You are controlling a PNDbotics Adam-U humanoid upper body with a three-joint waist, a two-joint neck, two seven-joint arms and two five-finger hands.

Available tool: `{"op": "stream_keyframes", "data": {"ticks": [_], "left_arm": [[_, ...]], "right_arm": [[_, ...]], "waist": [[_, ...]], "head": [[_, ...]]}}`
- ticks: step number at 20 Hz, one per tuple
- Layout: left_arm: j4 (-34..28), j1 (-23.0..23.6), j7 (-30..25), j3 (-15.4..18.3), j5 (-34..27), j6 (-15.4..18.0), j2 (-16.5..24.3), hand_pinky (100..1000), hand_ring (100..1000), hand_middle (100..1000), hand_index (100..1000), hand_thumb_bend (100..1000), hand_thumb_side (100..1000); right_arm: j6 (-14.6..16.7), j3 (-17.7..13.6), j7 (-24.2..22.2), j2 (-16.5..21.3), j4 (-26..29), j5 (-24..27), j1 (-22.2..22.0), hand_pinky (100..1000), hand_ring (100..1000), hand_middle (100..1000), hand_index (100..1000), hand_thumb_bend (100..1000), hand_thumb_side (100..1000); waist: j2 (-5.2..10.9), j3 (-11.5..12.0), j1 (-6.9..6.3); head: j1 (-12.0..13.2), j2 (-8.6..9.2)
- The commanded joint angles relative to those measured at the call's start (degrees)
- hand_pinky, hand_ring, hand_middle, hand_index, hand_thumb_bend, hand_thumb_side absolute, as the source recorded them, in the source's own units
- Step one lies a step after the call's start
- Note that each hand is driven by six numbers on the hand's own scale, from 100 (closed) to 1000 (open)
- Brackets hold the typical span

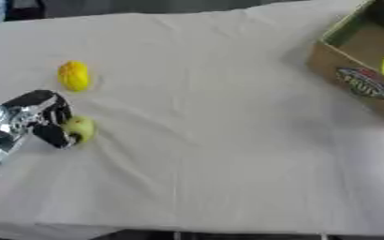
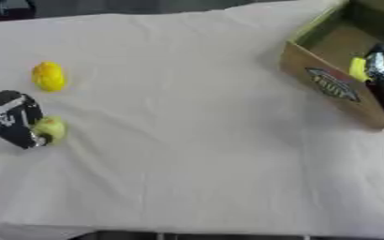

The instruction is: Pick up the objects with one hand, pass them to the other hand, and then place them into the box on the other side of the table.

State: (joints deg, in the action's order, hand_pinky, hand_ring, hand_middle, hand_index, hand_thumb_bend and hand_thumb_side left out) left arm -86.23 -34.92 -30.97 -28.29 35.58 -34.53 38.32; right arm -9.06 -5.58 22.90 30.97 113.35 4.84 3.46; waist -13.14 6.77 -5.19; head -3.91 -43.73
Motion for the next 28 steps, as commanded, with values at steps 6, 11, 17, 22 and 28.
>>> {"op": "stream_keyframes", "data": {"ticks": [6, 11, 17, 22, 28], "left_arm": [[-11.6, 2.0, 0.3, 6.2, -0.8, -3.4, 6.7, 412, 438, 449, 517, 292, 100], [-19.1, 1.6, 3.9, 10.3, -0.4, -5.2, 6.1, 381, 422, 424, 495, 248, 100], [-22.5, -1.5, 11.2, 10.7, -1.2, -4.2, 0.6, 351, 405, 395, 482, 189, 100], [-20.4, -3.8, 19.0, 9.3, -2.1, -0.5, -6.3, 339, 398, 384, 476, 163, 100], [-15.6, -4.3, 25.4, 7.4, -1.0, 5.0, -12.4, 330, 391, 375, 469, 140, 100]], "right_arm": [[0.6, -0.7, 0.5, 1.7, 1.2, 0.4, 0.1, 1000, 911, 945, 1000, 100, 525], [1.5, -0.7, 0.3, 2.4, 1.2, 0.8, 0.3, 1000, 910, 944, 1000, 100, 523], [3.1, 0.0, -1.2, 3.7, 1.2, 1.1, 1.5, 1000, 911, 942, 1000, 100, 525], [5.0, 1.8, -4.5, 7.3, 1.2, 0.3, 3.5, 1000, 909, 933, 1000, 100, 490], [6.7, 6.6, -13.8, 13.9, 1.2, -3.7, 7.6, 1000, 904, 915, 977, 100, 420]], "waist": [[0.86, 0.3, 0.36], [1.0, 0.4, 0.74], [1.03, 0.0, 1.51], [1.13, -0.6, 2.27], [1.21, -1.0, 2.84]], "head": [[0.1, 0.13], [-0.4, 0.46], [-0.4, 1.79], [0.2, 2.8], [0.1, 3.31]]}}
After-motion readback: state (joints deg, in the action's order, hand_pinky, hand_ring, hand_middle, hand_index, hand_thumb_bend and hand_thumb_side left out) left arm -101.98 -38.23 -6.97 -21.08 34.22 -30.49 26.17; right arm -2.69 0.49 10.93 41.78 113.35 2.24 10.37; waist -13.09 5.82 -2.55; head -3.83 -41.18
